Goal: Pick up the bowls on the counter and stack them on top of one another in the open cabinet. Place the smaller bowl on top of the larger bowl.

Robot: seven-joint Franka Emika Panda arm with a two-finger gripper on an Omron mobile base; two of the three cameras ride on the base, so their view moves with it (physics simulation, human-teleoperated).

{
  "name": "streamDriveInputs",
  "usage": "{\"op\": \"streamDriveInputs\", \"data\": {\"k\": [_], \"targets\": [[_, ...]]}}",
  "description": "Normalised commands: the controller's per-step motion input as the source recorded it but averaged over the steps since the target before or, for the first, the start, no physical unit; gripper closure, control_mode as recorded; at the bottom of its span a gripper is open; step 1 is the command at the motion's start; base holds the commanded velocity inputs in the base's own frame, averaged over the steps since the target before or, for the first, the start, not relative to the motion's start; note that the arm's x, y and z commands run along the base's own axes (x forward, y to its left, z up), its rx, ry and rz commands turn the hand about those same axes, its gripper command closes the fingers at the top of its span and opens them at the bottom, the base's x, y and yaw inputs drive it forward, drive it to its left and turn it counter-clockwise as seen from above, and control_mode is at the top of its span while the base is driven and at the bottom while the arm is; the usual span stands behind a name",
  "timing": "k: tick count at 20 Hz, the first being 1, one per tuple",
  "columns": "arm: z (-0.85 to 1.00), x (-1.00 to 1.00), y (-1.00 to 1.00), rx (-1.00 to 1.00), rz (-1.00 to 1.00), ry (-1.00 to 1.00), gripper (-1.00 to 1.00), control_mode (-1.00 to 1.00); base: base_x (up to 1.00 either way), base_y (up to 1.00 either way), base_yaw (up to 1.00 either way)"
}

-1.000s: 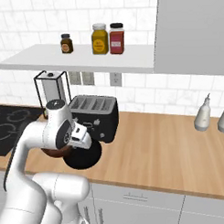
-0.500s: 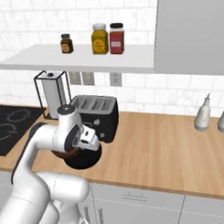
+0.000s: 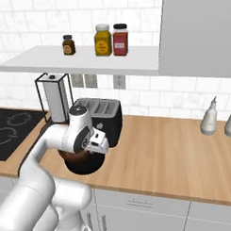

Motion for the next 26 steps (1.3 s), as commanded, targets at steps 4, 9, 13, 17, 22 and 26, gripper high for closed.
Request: {"op": "streamDriveInputs", "data": {"k": [4,9,13,17,22,26], "targets": [[-0.26,0.15,0.00,-0.07,0.00,0.05,1.00,-1.00,0.00,0.00,0.00],[-0.18,0.11,0.00,-0.04,0.00,0.04,-1.00,-1.00,0.00,0.00,0.00],[0.11,0.00,-0.17,0.03,0.00,-0.04,-1.00,-1.00,0.00,0.00,0.00],[0.09,-0.33,-0.74,0.07,-0.01,-0.05,-1.00,-1.00,0.00,0.00,0.00],[-0.03,-0.13,-0.47,0.01,0.00,0.00,-1.00,-1.00,0.00,0.00,0.00],[-0.02,0.14,0.06,0.00,0.00,-0.01,-1.00,-1.00,0.00,0.00,0.00]]}}
